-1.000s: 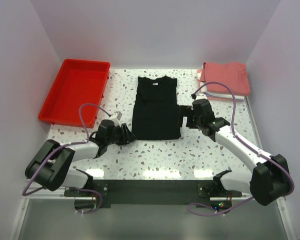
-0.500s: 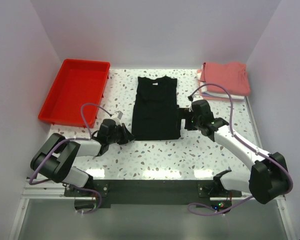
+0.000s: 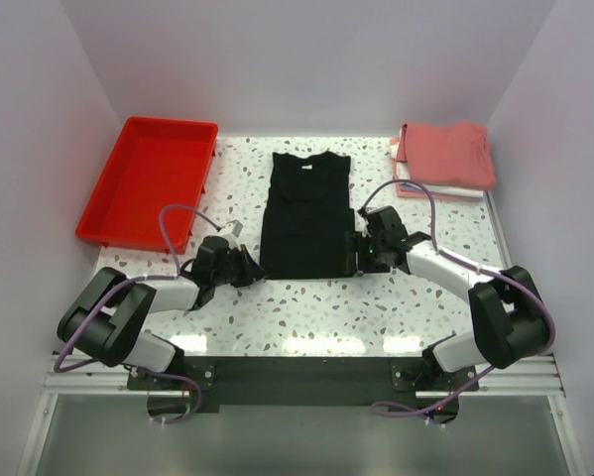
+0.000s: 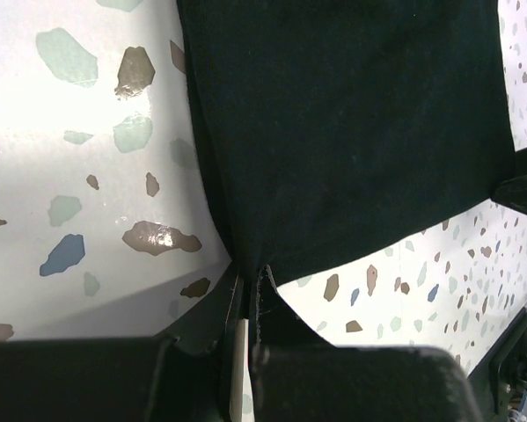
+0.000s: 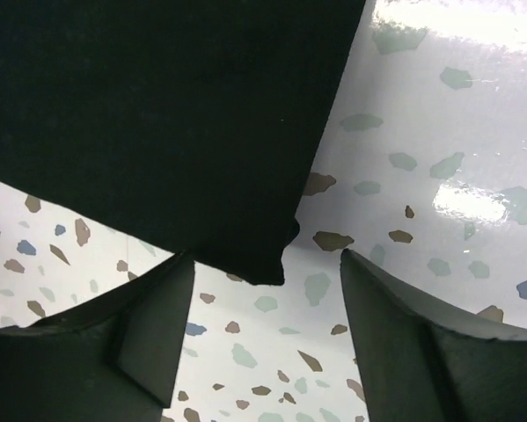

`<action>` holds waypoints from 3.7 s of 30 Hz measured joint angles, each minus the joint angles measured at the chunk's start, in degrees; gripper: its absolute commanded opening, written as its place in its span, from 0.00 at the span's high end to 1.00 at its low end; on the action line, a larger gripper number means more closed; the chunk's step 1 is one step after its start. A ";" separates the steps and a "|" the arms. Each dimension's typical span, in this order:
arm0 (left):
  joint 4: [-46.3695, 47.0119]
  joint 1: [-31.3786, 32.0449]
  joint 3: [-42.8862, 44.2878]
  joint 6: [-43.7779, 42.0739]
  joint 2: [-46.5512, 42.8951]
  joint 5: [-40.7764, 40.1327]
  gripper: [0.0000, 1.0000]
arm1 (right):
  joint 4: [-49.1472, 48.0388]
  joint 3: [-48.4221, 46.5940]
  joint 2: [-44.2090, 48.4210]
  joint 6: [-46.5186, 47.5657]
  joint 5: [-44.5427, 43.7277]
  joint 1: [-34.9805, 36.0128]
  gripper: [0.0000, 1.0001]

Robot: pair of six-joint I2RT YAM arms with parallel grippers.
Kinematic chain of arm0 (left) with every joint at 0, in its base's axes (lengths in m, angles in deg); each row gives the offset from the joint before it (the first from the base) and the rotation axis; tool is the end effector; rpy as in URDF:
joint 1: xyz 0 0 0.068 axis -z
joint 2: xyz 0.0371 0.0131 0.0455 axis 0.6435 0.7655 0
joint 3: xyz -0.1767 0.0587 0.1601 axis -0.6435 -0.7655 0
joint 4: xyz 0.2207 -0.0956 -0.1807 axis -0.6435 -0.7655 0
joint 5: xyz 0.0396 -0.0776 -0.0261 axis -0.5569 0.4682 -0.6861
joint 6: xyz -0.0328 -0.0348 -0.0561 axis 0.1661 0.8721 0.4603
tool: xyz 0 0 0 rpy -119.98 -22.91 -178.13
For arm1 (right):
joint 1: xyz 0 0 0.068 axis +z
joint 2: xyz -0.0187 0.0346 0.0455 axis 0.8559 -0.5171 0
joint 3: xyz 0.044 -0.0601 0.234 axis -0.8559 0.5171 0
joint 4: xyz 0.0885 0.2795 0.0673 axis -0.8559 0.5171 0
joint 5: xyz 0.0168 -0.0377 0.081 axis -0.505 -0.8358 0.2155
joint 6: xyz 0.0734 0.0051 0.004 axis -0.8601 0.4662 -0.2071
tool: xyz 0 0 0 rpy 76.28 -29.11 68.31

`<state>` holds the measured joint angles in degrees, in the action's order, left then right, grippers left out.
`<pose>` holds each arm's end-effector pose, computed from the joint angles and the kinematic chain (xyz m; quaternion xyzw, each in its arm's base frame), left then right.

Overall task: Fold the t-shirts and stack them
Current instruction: Fold the tshirt

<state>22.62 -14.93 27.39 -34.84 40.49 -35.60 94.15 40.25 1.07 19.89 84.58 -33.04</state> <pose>0.2487 -0.1344 0.0387 -0.0705 0.8869 -0.3416 0.3029 0.2906 0.1488 0.1073 -0.0439 0.9532 0.1725 0.2445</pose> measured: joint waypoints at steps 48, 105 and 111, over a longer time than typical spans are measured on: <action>-42.45 0.17 7.10 -2.34 -57.51 -1.01 0.98 | 29.07 -6.43 23.06 4.72 39.71 0.92 1.00; -15.41 -0.63 34.67 -6.29 13.73 -19.78 0.00 | 7.82 -17.07 -9.51 -4.90 12.44 -9.35 0.02; -15.98 -1.11 37.94 -6.97 16.59 -17.07 0.00 | 7.89 -21.09 -11.78 -4.50 9.14 -9.77 0.01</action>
<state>6.65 -16.04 65.34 -41.81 57.07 -52.67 102.05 19.15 -10.71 15.39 93.72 -42.81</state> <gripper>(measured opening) 0.997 0.986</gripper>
